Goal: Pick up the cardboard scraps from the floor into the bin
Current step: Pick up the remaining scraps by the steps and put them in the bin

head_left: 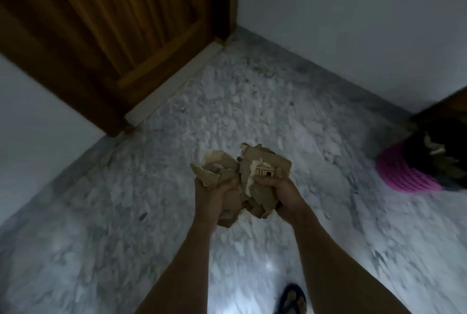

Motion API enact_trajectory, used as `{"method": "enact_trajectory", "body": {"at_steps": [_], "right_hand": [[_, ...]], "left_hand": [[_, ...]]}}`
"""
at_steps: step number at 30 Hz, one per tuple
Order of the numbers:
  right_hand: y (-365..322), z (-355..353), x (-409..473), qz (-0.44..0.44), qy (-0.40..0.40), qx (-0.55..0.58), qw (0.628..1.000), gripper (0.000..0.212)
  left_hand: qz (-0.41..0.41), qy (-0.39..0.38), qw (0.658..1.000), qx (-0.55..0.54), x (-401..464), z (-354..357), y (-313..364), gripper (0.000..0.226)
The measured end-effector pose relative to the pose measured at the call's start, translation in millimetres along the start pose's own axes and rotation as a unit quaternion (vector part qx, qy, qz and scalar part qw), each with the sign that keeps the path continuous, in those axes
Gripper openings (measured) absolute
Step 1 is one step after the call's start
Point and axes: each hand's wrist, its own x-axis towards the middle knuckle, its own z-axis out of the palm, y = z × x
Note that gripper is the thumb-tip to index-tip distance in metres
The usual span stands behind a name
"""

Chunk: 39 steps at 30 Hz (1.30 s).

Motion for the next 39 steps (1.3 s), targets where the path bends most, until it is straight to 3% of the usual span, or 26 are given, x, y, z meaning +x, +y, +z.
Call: {"method": "enact_trajectory", "body": {"at_steps": [3, 6, 11, 19, 23, 25, 27, 29, 33, 37, 39], "right_hand": [[-39.4, -97.1, -2.5, -0.027, 0.043, 0.028, 0.998, 0.058], [-79.4, -192.7, -15.3, -0.045, 0.088, 0.062, 0.993, 0.06], [-140.7, -341.0, -35.4, -0.057, 0.164, 0.123, 0.977, 0.061], [-216.0, -534.2, -25.4, -0.084, 0.255, 0.197, 0.943, 0.043], [-248.9, -633.2, 27.1, -0.076, 0.319, 0.228, 0.917, 0.04], [-256.5, -676.2, 55.4, -0.048, 0.341, 0.243, 0.907, 0.035], [-261.9, -714.8, 82.3, -0.031, 0.343, 0.243, 0.907, 0.043], [-265.0, -741.6, 105.3, -0.015, 0.338, 0.224, 0.914, 0.051], [-256.2, -785.8, 139.6, -0.001, 0.383, 0.203, 0.901, 0.04], [-231.8, -824.9, 180.5, 0.03, 0.317, 0.126, 0.939, 0.045], [-210.8, -839.9, 206.0, 0.03, 0.302, 0.1, 0.948, 0.062]], "left_hand": [[-0.018, -0.046, 0.998, 0.029, 9.6, 105.7, -24.0, 0.066], [-0.026, -0.107, 0.992, 0.055, 10.1, 212.1, -45.7, 0.052], [-0.05, -0.176, 0.98, 0.083, -0.3, 382.6, -75.4, 0.049], [-0.103, -0.258, 0.95, 0.139, 31.0, 607.0, -141.2, 0.075], [-0.116, -0.332, 0.921, 0.168, 84.1, 727.1, -189.7, 0.048], [-0.133, -0.349, 0.909, 0.187, 110.4, 769.9, -214.8, 0.059], [-0.166, -0.354, 0.898, 0.203, 133.2, 803.2, -234.2, 0.072], [-0.159, -0.364, 0.888, 0.231, 150.5, 828.9, -251.0, 0.067], [-0.105, -0.382, 0.861, 0.32, 169.1, 863.3, -292.5, 0.059], [-0.072, -0.365, 0.822, 0.432, 187.3, 880.1, -340.8, 0.096], [-0.079, -0.33, 0.808, 0.482, 194.1, 892.7, -359.7, 0.124]]}}
